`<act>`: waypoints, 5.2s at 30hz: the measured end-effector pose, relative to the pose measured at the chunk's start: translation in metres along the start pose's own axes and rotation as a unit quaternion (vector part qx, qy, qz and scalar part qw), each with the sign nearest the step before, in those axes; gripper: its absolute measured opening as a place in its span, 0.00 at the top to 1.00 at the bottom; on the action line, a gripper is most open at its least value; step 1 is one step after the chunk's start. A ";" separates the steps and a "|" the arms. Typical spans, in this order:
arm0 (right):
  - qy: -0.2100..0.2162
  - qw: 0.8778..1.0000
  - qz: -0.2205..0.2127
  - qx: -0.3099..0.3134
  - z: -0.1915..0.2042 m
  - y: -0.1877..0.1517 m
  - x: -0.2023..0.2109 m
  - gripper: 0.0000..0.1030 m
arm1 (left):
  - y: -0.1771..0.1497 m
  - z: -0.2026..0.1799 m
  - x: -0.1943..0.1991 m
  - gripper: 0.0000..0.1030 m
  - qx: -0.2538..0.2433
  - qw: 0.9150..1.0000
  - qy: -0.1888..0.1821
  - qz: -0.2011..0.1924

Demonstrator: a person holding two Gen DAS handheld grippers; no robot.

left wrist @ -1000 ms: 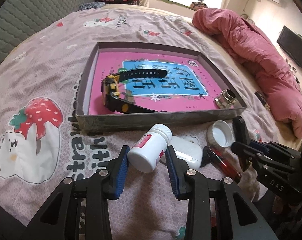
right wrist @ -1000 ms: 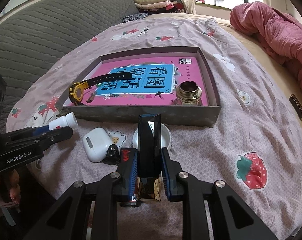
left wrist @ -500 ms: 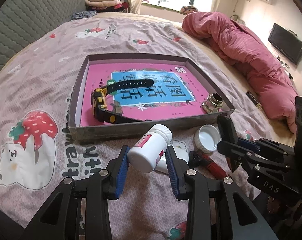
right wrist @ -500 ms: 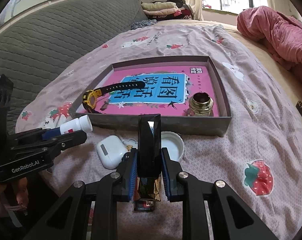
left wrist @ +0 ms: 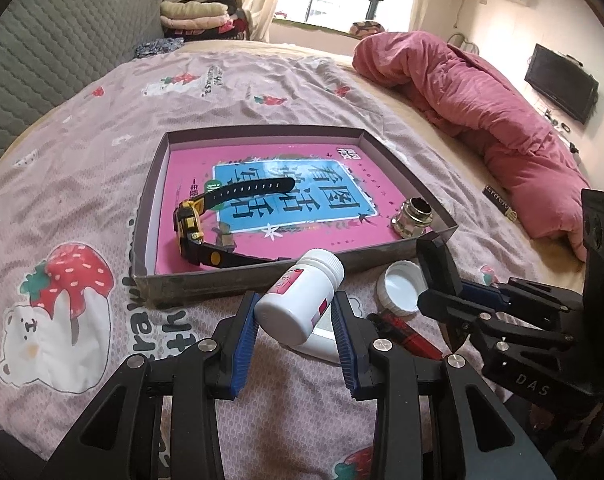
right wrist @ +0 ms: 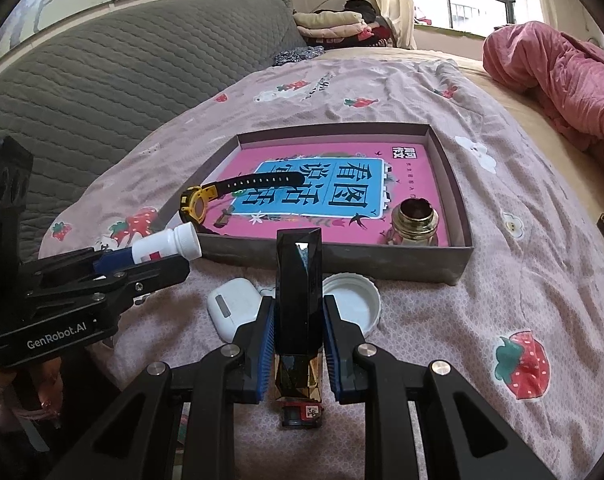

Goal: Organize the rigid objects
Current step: 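Lift the lipstick case with the right tool while the left tool lifts the pill bottle, then lower the pill bottle onto the workbook while the right tool carries the lipstick case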

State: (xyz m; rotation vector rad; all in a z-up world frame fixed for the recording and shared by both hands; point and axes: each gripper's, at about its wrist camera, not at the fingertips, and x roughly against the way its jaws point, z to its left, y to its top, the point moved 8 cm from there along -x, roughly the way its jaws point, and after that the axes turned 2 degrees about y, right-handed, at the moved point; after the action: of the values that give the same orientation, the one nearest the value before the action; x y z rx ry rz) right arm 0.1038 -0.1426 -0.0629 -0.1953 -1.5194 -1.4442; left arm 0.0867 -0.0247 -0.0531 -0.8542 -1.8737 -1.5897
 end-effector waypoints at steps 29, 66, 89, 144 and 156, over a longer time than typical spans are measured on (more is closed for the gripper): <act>-0.010 0.999 -0.039 0.001 -0.003 0.017 0.010 0.78 | 0.010 0.009 0.008 0.64 0.014 1.000 0.005 -0.028; 0.005 0.997 -0.079 -0.008 -0.009 0.051 0.006 0.78 | 0.038 0.018 -0.010 0.64 0.014 0.998 0.021 -0.061; -0.012 0.995 -0.098 -0.013 -0.023 0.073 -0.004 0.78 | 0.055 0.029 -0.020 0.64 0.028 0.997 0.020 -0.072; -0.013 0.999 -0.046 -0.004 -0.025 0.074 -0.053 0.78 | 0.055 0.033 -0.072 0.70 0.034 0.999 0.027 -0.020; -0.017 0.999 -0.016 -0.023 -0.033 0.068 -0.068 0.78 | 0.051 0.031 -0.076 0.70 0.033 0.999 0.027 -0.009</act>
State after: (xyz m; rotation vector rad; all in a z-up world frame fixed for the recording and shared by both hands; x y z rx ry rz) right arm 0.2017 -0.1179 -0.0729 -0.2254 -1.5227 -1.5098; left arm 0.1751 0.0022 -0.0820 -0.7606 -1.8901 -1.5388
